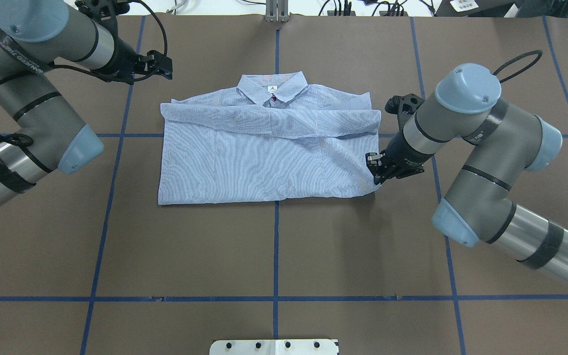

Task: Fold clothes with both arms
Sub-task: 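Drag the folded shirt with the right gripper toward the robot, rotating it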

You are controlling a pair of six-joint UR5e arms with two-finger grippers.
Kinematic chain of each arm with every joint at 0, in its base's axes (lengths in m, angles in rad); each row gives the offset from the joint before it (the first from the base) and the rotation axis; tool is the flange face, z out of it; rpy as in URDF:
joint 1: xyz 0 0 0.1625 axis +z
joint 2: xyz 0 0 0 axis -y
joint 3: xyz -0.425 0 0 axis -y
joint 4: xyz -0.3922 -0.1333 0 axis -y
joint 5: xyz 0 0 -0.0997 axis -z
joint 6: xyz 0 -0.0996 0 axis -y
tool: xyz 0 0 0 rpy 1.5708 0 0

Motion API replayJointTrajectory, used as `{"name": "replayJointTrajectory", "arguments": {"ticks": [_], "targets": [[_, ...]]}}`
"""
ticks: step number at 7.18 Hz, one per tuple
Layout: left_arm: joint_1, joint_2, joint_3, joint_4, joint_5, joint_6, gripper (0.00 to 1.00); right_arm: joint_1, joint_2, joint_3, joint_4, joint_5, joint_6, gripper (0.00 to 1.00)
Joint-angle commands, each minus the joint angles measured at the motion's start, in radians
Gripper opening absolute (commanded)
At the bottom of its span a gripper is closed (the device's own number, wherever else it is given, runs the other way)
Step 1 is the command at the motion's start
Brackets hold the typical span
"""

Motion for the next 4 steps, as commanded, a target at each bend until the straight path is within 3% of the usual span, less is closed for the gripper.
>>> {"name": "replayJointTrajectory", "arguments": {"ticks": [1, 4], "targets": [[0.001, 0.004, -0.004, -0.001, 0.000, 0.000, 0.99, -0.007, -0.134, 0.151, 0.001, 0.025, -0.001, 0.00], [0.002, 0.007, -0.016, -0.001, 0.000, -0.021, 0.99, -0.066, -0.305, 0.321, -0.002, 0.059, 0.002, 0.00]]}}
